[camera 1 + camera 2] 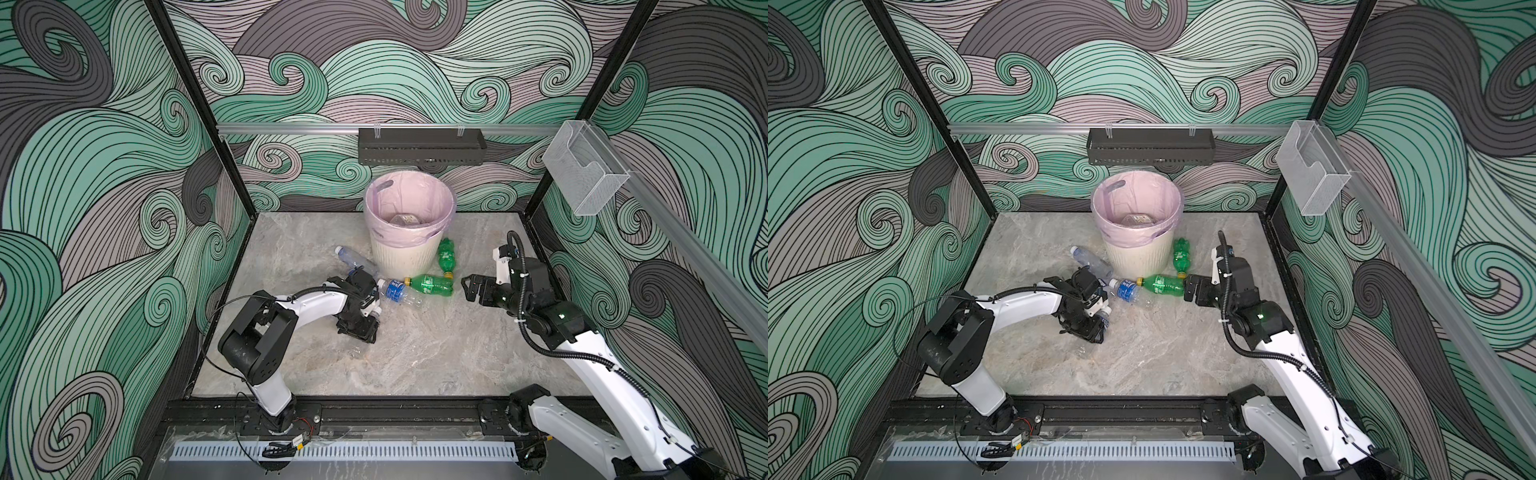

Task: Throw the plastic bottles in the bin
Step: 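Lift the Pocari Sweat bottle with the left gripper and drop it into the bin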

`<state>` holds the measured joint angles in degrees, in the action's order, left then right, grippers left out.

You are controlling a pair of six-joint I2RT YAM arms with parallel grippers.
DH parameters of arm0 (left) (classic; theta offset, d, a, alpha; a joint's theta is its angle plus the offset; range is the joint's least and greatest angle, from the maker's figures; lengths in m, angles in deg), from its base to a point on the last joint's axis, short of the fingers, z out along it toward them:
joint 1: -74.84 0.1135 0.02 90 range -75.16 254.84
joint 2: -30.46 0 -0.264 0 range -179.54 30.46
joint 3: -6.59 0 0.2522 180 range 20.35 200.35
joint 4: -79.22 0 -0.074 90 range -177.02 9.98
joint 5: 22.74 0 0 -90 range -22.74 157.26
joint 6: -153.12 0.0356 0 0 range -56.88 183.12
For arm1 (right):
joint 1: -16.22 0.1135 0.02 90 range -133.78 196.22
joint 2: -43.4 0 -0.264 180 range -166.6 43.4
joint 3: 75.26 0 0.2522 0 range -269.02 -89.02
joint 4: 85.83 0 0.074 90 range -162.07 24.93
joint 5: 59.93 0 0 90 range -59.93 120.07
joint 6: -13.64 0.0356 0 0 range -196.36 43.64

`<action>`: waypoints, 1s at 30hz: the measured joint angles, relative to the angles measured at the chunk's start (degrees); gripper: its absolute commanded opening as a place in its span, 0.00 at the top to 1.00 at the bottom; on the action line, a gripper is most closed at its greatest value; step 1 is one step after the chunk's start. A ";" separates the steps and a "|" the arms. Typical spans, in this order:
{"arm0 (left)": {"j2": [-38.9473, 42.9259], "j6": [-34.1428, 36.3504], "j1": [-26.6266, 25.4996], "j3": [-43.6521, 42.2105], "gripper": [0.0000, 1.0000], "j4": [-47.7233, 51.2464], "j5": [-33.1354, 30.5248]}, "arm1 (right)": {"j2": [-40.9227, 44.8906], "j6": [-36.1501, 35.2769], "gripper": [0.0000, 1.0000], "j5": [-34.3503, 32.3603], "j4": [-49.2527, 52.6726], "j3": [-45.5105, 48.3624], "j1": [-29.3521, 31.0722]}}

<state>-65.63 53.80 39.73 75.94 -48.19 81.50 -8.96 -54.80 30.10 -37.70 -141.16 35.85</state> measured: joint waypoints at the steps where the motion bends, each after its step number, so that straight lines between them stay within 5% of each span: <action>1: 0.35 -0.33 0.00 -0.02 0.42 -0.22 -0.37 | 0.00 0.00 0.00 0.00 0.00 0.00 0.00; 13: 15.69 -1.64 0.00 0.09 0.44 0.59 -5.29 | -1.27 -0.09 0.00 0.02 -0.52 0.00 0.00; 21: 31.52 -3.19 0.02 -0.09 0.44 1.88 -14.75 | -4.11 -1.62 0.00 0.44 -1.40 0.00 -0.11; 30: 48.63 -4.11 0.04 -8.90 0.43 -3.06 -18.62 | -7.39 -2.93 0.00 2.14 -3.39 0.09 -0.26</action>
<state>-17.00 49.69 39.77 67.05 -51.25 62.88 -16.35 -57.73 32.25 -41.08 -141.07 35.59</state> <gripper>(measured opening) 0.572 0.997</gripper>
